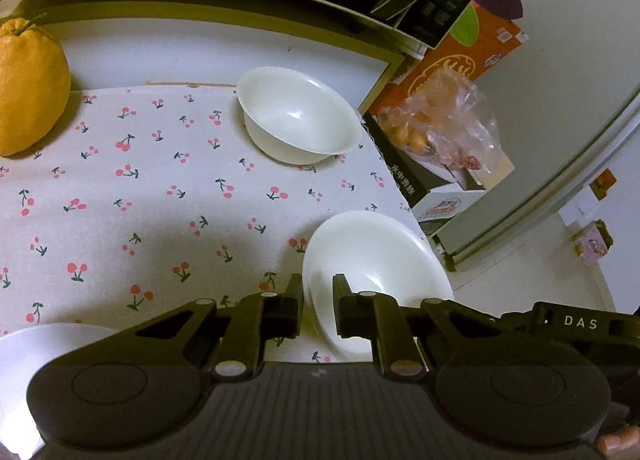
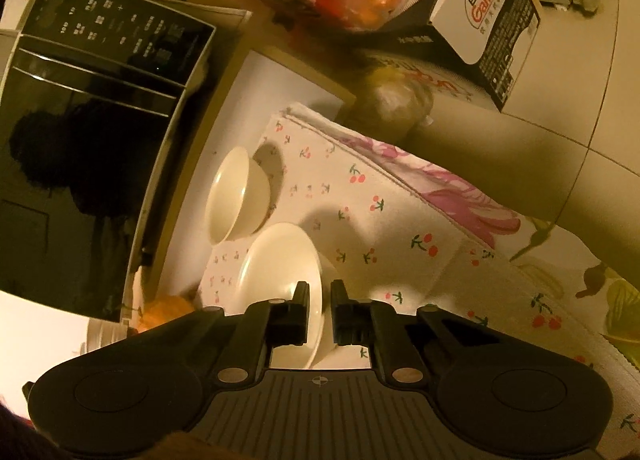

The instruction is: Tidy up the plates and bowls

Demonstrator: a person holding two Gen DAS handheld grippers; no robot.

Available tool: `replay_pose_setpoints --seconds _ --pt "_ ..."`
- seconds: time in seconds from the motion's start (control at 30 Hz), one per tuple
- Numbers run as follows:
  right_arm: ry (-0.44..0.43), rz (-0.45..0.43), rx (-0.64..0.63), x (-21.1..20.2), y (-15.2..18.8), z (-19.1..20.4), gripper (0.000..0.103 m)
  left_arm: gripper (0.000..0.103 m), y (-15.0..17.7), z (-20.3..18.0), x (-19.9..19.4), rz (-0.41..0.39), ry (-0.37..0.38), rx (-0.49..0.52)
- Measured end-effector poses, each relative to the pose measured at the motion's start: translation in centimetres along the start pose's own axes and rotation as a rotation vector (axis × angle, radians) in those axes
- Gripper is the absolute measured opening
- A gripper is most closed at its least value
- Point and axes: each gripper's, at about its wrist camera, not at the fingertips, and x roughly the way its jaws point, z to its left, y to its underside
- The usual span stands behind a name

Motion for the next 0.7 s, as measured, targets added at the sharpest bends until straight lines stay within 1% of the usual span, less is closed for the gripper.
replay_pose_setpoints --seconds 0.17,0.43,0.6,0.7 --pt "0.006 0.005 0.000 -0.6 -0.1 0.1 0.010 0.010 0.0 -0.2 -0.5 -0.010 0.020 0.003" --pt "-0.004 0.006 -0.025 -2.6 -0.1 1.0 0.010 0.010 0.3 -2.1 -2.0 -0.031 -0.002 0.063" --pt "-0.023 0.008 -0.043 -4.3 0.2 1.8 0.010 0.010 0.7 -3.0 -3.4 -0.055 -0.016 0.069" --pt "-0.030 0.012 -0.059 -5.1 0.4 2.2 0.010 0.010 0.9 -3.3 -4.5 -0.068 -0.006 0.069"
